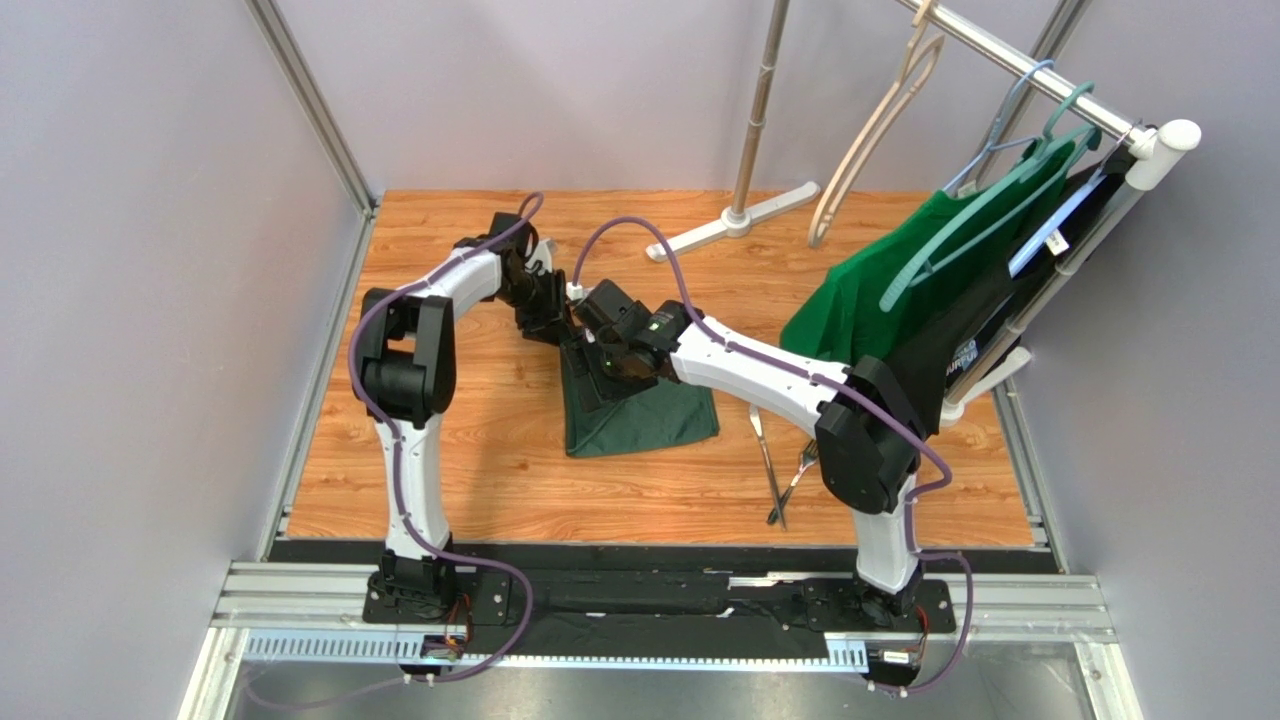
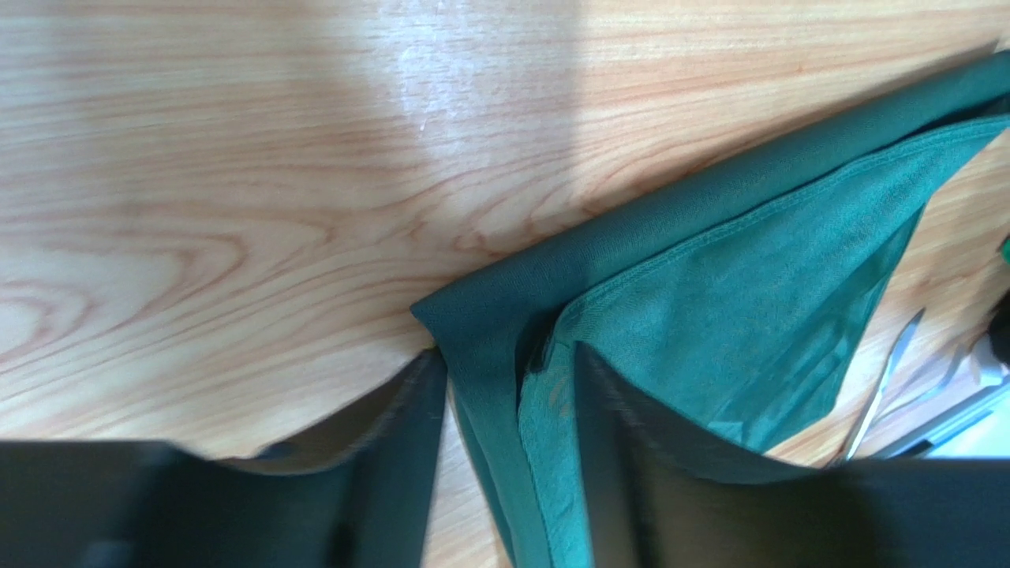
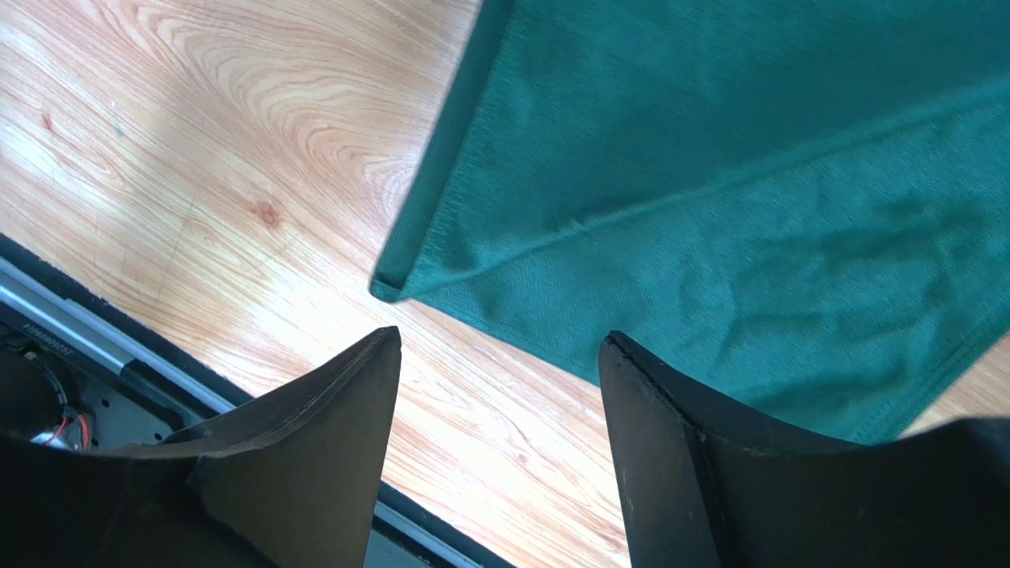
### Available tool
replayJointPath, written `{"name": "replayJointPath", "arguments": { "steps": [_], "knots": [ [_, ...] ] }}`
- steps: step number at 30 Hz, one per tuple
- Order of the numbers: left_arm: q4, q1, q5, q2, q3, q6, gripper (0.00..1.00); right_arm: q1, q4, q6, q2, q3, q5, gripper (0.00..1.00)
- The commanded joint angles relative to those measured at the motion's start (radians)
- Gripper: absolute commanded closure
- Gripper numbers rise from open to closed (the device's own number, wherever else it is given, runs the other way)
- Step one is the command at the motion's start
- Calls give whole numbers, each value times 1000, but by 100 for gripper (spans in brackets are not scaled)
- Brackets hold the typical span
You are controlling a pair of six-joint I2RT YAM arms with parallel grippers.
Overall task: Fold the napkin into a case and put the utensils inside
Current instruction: Turn over the upper triangle-folded napkin at the center of the board.
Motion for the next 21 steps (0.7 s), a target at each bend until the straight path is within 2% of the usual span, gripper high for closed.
{"name": "replayJointPath", "arguments": {
  "steps": [1,3,8,11,15,18,21],
  "knots": [
    [23,-11,4,30,-10,-44,65,54,64,37,38,44,94,33],
    [23,-11,1,19,-19,-54,83,96,60,9,79,65,132,32],
    [9,-11,-7,-22,-88,-100,90,175,-17,-12,154,156,245,30],
    [34,-11,-18,-75,-179,-163,100,208,-46,-3,173,167,264,30],
    [133,-11,-34,-165,-315,-232,100,258,-44,-9,171,99,347,35],
    [158,-11,-37,-181,-338,-256,100,268,-75,-5,185,88,374,44],
    [150,-11,-45,-170,-329,-249,100,291,-78,-6,165,49,416,49]
  ]
}}
